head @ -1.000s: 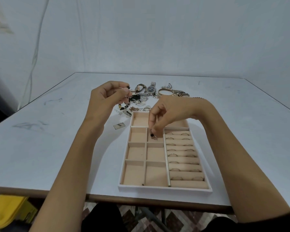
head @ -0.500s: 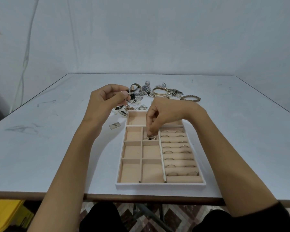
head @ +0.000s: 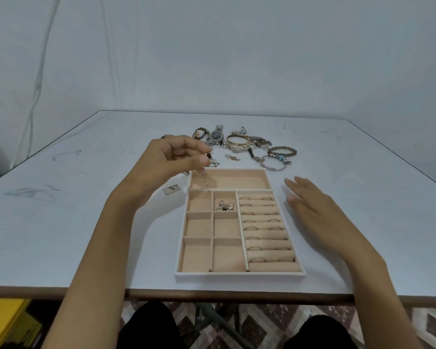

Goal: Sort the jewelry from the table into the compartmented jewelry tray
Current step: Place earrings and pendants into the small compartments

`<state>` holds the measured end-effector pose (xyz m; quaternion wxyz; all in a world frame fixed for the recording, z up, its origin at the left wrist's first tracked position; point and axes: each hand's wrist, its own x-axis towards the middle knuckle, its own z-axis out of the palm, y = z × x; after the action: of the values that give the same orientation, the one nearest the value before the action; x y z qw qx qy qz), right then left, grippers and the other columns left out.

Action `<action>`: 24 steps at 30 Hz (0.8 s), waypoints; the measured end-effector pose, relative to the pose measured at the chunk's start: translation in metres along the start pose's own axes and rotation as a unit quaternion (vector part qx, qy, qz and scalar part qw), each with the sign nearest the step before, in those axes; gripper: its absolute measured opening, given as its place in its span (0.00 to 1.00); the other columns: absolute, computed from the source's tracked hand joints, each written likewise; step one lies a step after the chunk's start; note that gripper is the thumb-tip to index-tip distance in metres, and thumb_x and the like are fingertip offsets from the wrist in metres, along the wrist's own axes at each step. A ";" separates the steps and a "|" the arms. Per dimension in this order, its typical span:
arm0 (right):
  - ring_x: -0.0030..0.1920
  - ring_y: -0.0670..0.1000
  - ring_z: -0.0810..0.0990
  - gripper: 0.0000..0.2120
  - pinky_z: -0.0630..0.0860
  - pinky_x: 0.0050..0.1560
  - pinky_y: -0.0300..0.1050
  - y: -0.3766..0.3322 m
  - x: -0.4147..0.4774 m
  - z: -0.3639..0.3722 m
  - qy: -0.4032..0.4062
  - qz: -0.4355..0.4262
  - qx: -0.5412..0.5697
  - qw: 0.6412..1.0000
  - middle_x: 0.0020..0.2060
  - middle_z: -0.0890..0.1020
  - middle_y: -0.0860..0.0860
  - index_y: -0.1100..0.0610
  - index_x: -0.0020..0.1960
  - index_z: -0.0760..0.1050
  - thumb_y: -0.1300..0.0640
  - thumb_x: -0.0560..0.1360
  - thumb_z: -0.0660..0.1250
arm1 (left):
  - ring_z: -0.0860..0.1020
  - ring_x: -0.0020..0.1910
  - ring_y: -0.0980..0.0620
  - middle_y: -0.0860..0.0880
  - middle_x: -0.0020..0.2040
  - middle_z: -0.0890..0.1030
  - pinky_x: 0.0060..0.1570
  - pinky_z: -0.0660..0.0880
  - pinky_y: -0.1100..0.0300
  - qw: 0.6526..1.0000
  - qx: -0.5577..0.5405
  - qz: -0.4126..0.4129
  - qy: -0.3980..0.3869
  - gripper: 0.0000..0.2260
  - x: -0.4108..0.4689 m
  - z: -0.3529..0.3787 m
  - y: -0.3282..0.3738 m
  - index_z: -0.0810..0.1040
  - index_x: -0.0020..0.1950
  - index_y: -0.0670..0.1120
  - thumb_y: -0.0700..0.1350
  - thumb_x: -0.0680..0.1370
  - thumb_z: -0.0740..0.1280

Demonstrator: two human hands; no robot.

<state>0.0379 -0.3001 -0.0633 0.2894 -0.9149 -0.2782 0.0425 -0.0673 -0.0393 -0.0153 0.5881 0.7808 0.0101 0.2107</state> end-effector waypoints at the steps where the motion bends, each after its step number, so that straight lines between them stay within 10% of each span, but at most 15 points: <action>1: 0.77 0.44 0.47 0.23 0.41 0.76 0.47 0.002 -0.006 0.005 -0.019 0.010 -0.041 0.999 0.78 0.53 0.47 0.50 0.77 0.55 0.50 0.83 0.48 | 0.80 0.39 0.52 0.49 0.39 0.83 0.50 0.76 0.64 1.000 -0.003 0.002 -0.011 0.09 -0.001 -0.001 0.000 0.82 0.51 0.44 0.42 0.71 0.72; 16: 0.78 0.48 0.41 0.26 0.40 0.76 0.51 0.001 -0.018 0.014 -0.043 0.012 -0.207 0.977 0.78 0.43 0.49 0.50 0.79 0.42 0.45 0.82 0.40 | 0.78 0.41 0.60 0.54 0.39 0.84 0.45 0.67 0.75 0.981 0.142 -0.062 -0.116 0.05 -0.008 -0.008 -0.012 0.85 0.46 0.46 0.41 0.71 0.74; 24: 0.77 0.47 0.41 0.26 0.39 0.76 0.50 0.001 -0.018 0.014 -0.040 0.009 -0.193 0.980 0.78 0.44 0.49 0.50 0.79 0.43 0.45 0.82 0.40 | 0.73 0.42 0.47 0.50 0.40 0.85 0.47 0.69 0.66 0.975 0.162 -0.043 -0.147 0.04 -0.008 -0.008 -0.018 0.86 0.41 0.46 0.40 0.68 0.77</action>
<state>0.0198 -0.3032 -0.0773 0.0953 -0.9536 -0.2845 0.0271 -0.0732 -0.0284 -0.0331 0.4571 0.8871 -0.0084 0.0635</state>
